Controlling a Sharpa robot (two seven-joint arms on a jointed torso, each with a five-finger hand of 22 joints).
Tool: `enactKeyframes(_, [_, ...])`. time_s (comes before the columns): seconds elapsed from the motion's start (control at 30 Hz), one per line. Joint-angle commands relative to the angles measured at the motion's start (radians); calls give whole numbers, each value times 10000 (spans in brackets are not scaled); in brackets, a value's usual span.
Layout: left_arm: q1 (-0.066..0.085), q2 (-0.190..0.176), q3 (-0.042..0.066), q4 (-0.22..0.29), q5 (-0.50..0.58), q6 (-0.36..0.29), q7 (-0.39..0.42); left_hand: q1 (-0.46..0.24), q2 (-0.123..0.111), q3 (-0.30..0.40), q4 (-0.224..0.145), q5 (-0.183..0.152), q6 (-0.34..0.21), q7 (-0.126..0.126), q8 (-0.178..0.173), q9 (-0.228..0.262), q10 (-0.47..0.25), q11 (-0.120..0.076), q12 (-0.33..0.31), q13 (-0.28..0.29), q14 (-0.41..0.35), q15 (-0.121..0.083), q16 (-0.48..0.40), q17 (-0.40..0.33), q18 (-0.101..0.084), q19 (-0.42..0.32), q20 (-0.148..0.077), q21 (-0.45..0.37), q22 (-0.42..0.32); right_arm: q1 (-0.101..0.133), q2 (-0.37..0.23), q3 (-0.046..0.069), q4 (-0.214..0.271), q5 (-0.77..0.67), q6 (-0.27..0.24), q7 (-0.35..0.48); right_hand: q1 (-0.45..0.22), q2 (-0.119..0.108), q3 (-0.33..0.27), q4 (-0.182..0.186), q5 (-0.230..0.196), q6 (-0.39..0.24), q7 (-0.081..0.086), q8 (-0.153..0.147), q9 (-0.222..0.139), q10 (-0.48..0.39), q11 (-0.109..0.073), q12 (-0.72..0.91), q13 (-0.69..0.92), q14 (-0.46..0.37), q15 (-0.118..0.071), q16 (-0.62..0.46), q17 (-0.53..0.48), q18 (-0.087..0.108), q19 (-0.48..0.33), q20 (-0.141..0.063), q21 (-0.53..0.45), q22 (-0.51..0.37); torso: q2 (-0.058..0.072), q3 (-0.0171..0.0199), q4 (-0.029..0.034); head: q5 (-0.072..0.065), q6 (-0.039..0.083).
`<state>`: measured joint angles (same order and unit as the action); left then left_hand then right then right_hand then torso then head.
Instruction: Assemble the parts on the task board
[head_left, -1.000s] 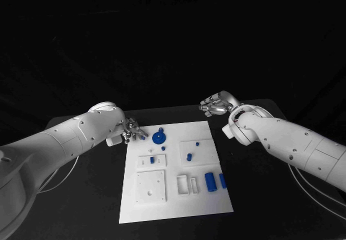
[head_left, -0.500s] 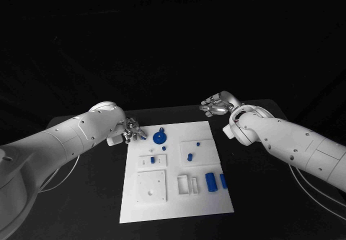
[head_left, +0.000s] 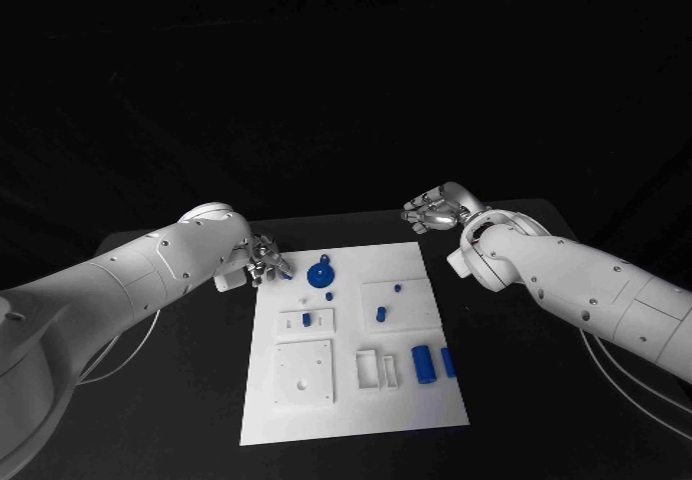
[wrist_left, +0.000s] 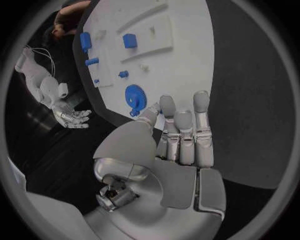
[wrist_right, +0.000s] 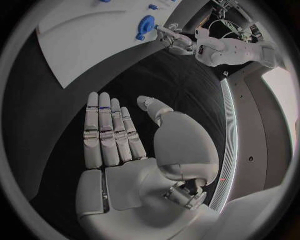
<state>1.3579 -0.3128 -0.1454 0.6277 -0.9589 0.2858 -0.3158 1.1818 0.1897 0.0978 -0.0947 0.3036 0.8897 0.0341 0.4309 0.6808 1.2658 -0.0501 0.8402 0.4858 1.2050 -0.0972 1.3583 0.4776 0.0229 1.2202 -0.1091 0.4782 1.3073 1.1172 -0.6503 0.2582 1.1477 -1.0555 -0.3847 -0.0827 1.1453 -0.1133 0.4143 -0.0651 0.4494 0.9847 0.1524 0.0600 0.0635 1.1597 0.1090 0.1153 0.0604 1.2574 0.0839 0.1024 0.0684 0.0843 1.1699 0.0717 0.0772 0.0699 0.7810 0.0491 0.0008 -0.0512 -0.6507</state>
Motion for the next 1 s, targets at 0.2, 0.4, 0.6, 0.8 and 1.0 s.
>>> enactKeyframes(0.2, [30,-153,21,321,505,-832,-26,-125,-130,477,-538,935,867,-191,-131,-179,739,-75,-337,-105,571,-47,-97,355,118,190,-90,116,194,6,-26,8,-58,27,126,16,-32,-69,71,-16,51,16,13,24,0,-92,8,-124,-9,-127,9,-100,-21,45,-97,39,-55,-15,-31,-26,29,51,-43])
enactKeyframes(0.4, [149,-525,33,947,857,-1409,-348,-589,-286,851,-928,1449,1467,-287,-309,-604,1299,-148,-1031,213,1065,-115,-482,1348,112,336,-149,144,191,8,-64,8,-138,76,131,-9,-36,-74,65,-13,50,10,14,26,1,-97,13,-134,-9,-133,20,-107,-19,52,-110,47,-49,-11,-74,-41,96,100,-38])
enactKeyframes(0.6, [366,-1133,24,2024,984,-1888,-670,-675,-383,828,-989,1742,1899,-400,-329,-673,1656,-201,-1225,400,1423,-134,-481,2178,186,468,-114,198,192,10,-76,7,-243,96,144,-20,-36,-75,60,-12,51,9,14,25,1,-99,14,-139,-9,-134,21,-109,-19,54,-114,50,-48,-11,-171,-104,190,176,-135])
enactKeyframes(0.8, [513,-1707,14,3103,1026,-2528,-1188,-862,-502,890,-1054,2478,2110,-502,-148,-394,1931,-293,-1345,613,1752,-197,-450,2872,213,596,-149,297,201,10,-62,7,-373,126,148,-7,-39,-76,49,-6,55,2,18,28,2,-128,25,-159,-10,-153,29,-122,-21,49,-150,64,-56,-15,-272,-168,293,255,-250])
enactKeyframes(1.0, [563,-2150,-40,4094,923,-3168,-1773,-1233,-550,1205,-1219,2999,2097,-561,44,109,2180,-344,-1541,843,2007,-250,-538,3493,246,681,-182,431,197,10,-53,7,-440,143,167,8,-37,-72,45,-6,58,-17,24,25,0,-143,33,-166,-9,-172,39,-132,-22,49,-170,71,-57,-15,-356,-218,387,328,-388])
